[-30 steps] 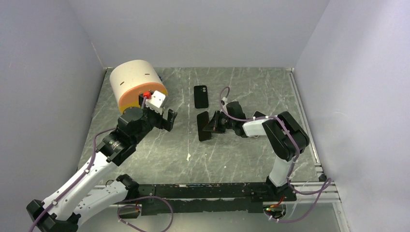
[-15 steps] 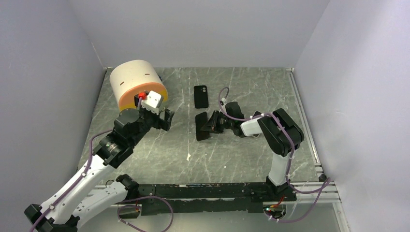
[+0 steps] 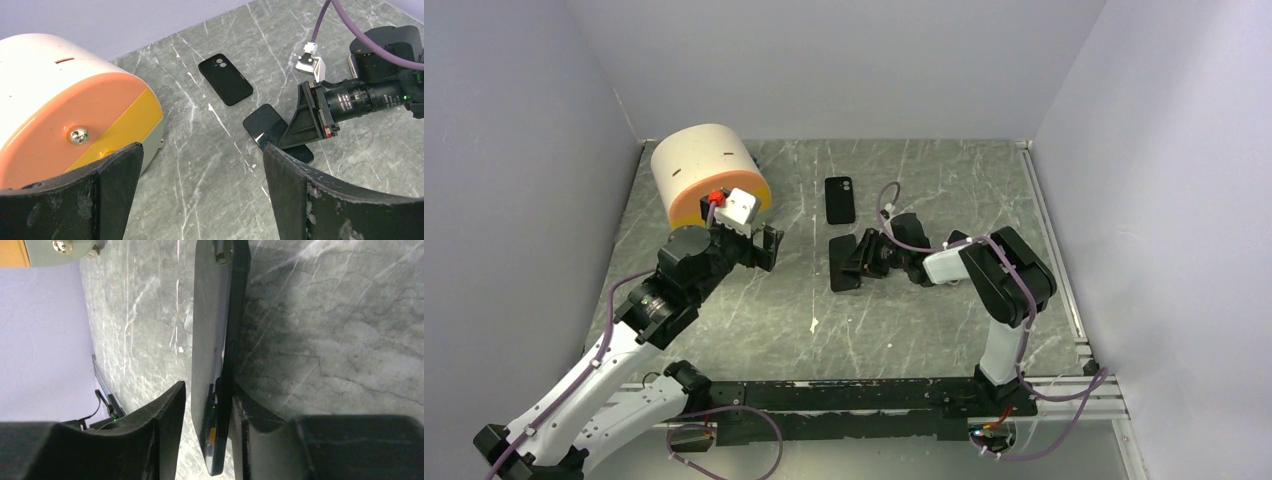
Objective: Take the phone out of the phone case
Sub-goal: Place the phone at the center of the board.
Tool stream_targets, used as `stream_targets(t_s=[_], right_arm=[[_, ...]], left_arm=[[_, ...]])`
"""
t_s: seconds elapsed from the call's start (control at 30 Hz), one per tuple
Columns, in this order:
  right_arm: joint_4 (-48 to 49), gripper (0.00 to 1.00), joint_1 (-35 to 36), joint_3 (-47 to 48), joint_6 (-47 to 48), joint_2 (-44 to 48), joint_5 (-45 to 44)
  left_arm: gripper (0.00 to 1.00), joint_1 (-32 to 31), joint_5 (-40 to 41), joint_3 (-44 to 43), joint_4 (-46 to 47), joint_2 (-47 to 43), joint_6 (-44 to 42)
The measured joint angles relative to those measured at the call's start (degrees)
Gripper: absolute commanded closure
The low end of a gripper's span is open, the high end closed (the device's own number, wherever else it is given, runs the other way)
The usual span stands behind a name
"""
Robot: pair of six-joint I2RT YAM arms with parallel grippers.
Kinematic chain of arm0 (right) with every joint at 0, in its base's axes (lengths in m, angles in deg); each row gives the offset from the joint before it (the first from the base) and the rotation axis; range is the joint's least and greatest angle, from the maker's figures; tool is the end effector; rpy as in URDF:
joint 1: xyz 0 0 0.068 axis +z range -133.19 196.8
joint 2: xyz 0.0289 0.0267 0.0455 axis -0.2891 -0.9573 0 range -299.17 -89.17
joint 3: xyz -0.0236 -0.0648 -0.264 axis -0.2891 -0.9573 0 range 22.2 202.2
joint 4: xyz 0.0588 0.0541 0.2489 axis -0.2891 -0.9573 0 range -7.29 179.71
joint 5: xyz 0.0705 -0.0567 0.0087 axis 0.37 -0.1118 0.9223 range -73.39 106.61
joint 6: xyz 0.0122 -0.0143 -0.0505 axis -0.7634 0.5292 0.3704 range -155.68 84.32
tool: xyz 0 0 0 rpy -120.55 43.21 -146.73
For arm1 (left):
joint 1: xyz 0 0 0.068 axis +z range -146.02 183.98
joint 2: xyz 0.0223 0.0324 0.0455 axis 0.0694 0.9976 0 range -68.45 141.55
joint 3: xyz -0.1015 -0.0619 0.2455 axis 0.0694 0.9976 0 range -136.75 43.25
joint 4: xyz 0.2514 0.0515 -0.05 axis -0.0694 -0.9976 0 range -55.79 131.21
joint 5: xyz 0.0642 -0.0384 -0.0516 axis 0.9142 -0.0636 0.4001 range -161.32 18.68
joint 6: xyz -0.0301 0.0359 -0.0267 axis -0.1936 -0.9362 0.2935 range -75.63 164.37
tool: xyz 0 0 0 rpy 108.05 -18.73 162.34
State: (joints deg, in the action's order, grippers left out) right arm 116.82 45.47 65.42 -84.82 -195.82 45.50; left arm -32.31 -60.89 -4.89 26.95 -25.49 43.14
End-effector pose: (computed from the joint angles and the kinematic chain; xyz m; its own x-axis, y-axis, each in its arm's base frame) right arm 0.2932 0.1799 0.1119 -0.9159 0.2539 -0.3108 -0.1053 0.5952 0.7966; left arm 0.1433 -0.0972 0.3581 -0.1178 0.1127 -0.9866 0.4405 0.8963 0.0498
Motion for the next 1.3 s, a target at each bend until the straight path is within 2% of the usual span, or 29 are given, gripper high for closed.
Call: stream_targets(t_s=[0.2, 0.57, 0.77, 1.07, 1.3], right_arm=[[-2.5, 0.41, 0.0, 0.0, 2.3, 2.5, -2.4], [-10.7, 0.22, 0.1, 0.0, 7.0, 8.3, -10.6], [-17.5, 0.02, 0.3, -0.1, 9.9, 12.6, -14.7], [-34.0, 0.01, -0.8, 1.0, 16.1, 25.6, -28.8], [-42.9, 0.01, -8.4, 1.2, 16.6, 33.9, -43.3]], left_arm=[[0.07, 0.0, 0.4, 0.0, 0.0, 0.0, 0.0], [0.06, 0.4, 1.5, 0.0, -0.2, 0.0, 0.1], [0.06, 0.9, 2.8, -0.3, -0.9, 0.0, 2.1], [0.06, 3.5, 1.2, -4.6, -6.2, -0.4, 4.0], [0.06, 5.7, 1.3, -5.5, -11.0, -2.0, 7.2]])
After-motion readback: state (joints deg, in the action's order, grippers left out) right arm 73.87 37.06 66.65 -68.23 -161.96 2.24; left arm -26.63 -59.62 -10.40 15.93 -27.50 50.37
